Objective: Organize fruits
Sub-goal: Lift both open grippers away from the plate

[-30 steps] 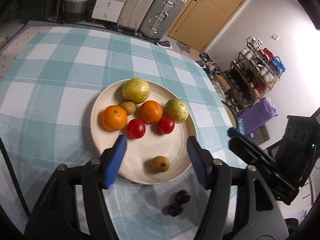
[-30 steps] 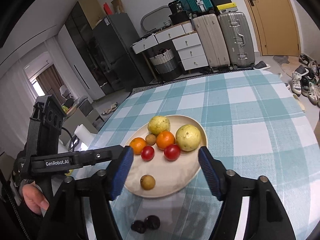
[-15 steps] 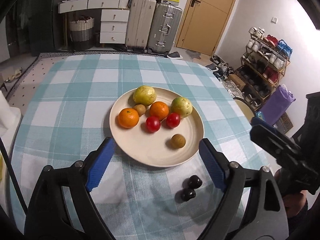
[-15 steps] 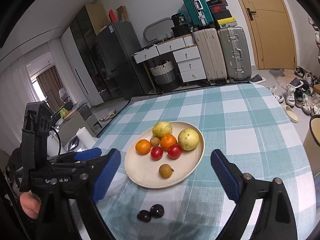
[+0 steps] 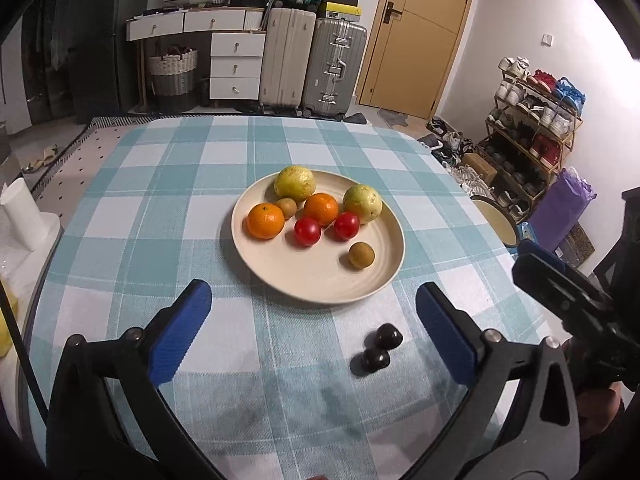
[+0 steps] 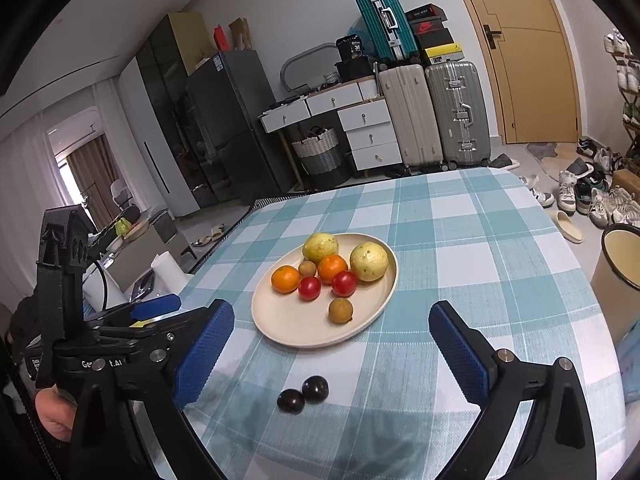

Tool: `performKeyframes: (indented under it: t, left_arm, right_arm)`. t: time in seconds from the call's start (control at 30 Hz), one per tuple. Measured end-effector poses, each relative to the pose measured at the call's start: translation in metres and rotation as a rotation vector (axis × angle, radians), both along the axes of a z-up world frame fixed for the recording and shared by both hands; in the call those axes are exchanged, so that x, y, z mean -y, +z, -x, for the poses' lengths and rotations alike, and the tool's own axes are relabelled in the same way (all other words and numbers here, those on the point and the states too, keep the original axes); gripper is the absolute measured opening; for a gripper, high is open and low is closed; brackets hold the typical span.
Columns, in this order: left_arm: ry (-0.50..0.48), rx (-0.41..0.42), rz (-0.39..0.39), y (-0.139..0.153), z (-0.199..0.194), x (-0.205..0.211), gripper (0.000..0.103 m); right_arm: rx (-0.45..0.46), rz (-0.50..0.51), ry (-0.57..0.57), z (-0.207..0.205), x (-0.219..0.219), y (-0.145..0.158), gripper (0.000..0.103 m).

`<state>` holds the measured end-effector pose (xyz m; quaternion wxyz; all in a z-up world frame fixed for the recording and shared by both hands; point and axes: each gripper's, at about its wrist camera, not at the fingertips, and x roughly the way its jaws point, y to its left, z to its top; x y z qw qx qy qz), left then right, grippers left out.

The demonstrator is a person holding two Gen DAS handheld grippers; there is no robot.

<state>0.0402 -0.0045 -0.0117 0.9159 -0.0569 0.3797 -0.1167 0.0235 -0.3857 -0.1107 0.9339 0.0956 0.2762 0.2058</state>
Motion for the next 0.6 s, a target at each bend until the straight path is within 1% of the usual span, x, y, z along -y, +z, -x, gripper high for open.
performKeyframes:
  t: [0.13, 0.33, 0.47, 0.6]
  left_arm:
    - [-0.013, -0.034, 0.008, -0.01, 0.007, 0.001, 0.102]
    - [-0.046, -0.063, 0.013, -0.027, 0.015, 0.007, 0.102]
    - [-0.075, -0.094, -0.002, -0.04, 0.018, 0.016, 0.102]
    - [-0.082, -0.118, -0.013, -0.051, 0.017, 0.021, 0.102]
  right_arm:
    - [0.014, 0.01, 0.005, 0.01, -0.002, -0.002, 0.103]
    - [-0.005, 0.036, 0.007, 0.02, -0.002, -0.011, 0.103]
    - [-0.016, 0.045, -0.009, 0.024, 0.002, -0.017, 0.103]
    - [-0.03, 0.043, -0.027, 0.025, 0.008, -0.023, 0.103]
